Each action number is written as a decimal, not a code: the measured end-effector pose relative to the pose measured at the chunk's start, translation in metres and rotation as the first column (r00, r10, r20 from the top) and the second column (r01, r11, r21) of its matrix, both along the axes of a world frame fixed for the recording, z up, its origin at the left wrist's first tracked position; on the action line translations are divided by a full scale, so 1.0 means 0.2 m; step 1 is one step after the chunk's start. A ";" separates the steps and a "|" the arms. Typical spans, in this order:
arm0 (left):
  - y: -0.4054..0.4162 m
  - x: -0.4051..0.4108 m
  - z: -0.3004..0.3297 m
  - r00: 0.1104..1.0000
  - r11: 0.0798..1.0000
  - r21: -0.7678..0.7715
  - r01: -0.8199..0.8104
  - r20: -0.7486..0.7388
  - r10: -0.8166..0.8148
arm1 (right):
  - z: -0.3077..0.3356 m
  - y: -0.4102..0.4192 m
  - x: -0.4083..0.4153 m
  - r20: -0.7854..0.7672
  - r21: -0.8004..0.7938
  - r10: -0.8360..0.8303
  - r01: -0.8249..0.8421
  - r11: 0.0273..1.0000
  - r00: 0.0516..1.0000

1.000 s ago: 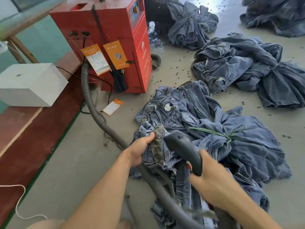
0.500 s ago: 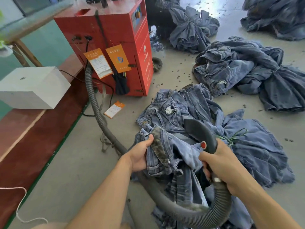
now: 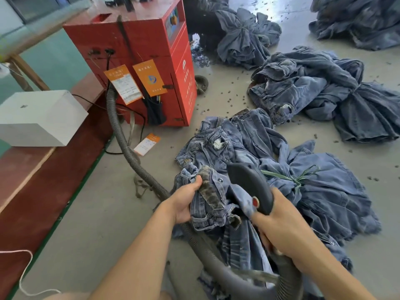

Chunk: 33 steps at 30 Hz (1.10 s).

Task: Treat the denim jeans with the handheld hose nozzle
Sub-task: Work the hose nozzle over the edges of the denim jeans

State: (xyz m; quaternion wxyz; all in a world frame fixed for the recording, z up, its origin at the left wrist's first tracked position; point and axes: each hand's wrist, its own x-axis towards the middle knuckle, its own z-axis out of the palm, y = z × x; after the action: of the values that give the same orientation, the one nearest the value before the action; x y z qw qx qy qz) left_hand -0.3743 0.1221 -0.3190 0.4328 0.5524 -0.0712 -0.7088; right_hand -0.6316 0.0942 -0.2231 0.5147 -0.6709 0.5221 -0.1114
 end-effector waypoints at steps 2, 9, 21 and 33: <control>-0.02 0.01 -0.01 0.999 0.999 0.006 -0.032 0.024 0.032 | 0.00 0.06 -0.06 -0.111 0.034 0.101 -0.098 0.995 0.989; 0.01 0.00 -0.04 0.997 0.999 -0.035 -0.027 -0.070 0.025 | -0.05 -0.03 0.10 -0.015 0.052 0.091 -0.090 0.995 0.996; -0.02 0.06 -0.05 0.994 0.995 -0.069 -0.066 -0.093 0.059 | -0.07 -0.11 0.15 0.059 0.180 -0.005 -0.006 0.984 0.998; -0.08 0.06 -0.03 0.987 0.991 -0.129 0.014 0.158 0.006 | -0.08 0.02 -0.16 0.139 0.287 -0.196 0.149 0.946 0.971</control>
State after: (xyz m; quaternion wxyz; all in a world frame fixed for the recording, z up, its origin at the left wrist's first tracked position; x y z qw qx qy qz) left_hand -0.3624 0.1061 -0.3248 0.4595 0.5772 -0.1524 -0.6576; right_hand -0.6630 0.0985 -0.2387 0.6325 -0.5330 0.5448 -0.1379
